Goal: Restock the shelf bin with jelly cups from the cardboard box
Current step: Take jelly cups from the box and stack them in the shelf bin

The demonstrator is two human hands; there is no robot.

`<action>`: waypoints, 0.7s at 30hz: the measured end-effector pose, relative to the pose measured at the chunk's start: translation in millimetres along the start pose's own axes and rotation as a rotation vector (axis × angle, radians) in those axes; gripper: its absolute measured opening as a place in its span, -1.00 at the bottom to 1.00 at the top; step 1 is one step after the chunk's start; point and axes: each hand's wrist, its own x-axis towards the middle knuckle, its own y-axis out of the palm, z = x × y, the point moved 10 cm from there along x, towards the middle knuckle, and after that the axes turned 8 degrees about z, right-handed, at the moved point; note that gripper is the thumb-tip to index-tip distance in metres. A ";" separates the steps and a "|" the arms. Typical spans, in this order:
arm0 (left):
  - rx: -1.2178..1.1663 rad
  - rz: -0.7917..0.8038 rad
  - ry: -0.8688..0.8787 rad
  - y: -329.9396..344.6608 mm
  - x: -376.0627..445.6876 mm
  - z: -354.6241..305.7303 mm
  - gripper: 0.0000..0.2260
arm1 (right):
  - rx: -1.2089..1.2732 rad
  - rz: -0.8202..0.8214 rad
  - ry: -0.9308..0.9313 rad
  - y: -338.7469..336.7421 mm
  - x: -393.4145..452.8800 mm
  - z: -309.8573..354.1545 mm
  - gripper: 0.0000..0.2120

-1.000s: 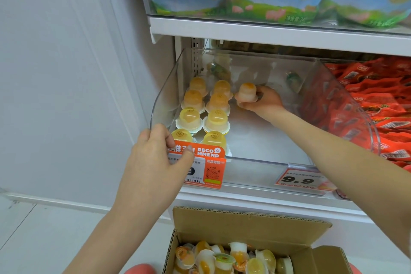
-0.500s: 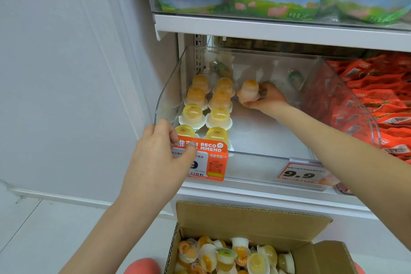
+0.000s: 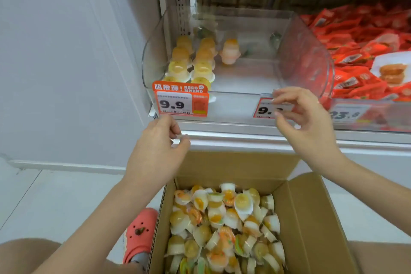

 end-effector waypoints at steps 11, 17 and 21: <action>0.386 0.769 -0.222 243.3 -86.7 148.8 -0.84 | -0.213 0.608 0.596 148.7 -166.8 -195.0 -0.72; 0.108 0.497 -0.504 281.8 -73.3 183.5 -0.64 | -0.291 0.581 0.705 185.2 -186.0 -241.8 -0.57; -0.045 0.342 -0.714 286.1 -74.6 199.0 -0.46 | -0.257 0.507 0.796 196.5 -184.1 -258.7 -0.63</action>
